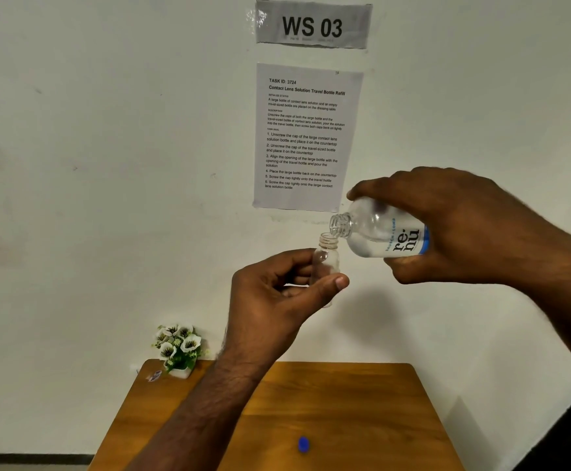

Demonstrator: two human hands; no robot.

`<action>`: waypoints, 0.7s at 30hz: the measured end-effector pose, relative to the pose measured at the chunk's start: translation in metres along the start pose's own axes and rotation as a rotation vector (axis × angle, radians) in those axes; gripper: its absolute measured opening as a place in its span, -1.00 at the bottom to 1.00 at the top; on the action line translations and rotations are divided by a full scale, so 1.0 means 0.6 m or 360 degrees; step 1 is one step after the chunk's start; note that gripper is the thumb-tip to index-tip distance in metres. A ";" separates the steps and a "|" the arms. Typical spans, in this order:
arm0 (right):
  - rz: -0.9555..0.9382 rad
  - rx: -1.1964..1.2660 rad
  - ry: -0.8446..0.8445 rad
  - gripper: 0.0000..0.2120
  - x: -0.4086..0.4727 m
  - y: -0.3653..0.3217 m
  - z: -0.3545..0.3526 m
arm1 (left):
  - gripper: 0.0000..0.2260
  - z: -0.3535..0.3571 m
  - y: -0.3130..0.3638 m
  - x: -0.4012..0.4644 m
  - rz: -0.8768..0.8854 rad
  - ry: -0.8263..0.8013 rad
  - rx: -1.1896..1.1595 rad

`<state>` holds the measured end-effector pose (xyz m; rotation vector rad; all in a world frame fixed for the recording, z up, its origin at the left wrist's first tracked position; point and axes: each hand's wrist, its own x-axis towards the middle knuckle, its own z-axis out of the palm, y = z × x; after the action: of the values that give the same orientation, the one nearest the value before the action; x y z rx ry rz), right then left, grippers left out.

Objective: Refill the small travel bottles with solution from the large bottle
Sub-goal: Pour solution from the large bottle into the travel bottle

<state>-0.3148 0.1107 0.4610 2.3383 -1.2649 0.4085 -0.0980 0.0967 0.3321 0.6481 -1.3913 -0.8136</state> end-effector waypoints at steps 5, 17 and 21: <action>-0.0024 0.0016 0.0012 -0.23 0.001 -0.001 -0.001 | -0.67 -0.001 -0.001 0.001 -0.0005 0.0000 0.0009; -0.0027 0.0000 -0.0003 -0.22 0.005 0.002 0.002 | -0.69 -0.004 -0.004 0.000 -0.0033 0.0003 -0.0005; -0.0028 0.0015 -0.0005 -0.22 0.007 0.001 0.003 | -0.70 -0.004 -0.007 0.000 -0.0047 0.0001 -0.0035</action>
<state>-0.3134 0.1067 0.4618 2.3574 -1.2453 0.4060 -0.0960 0.0940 0.3288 0.6530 -1.3729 -0.8509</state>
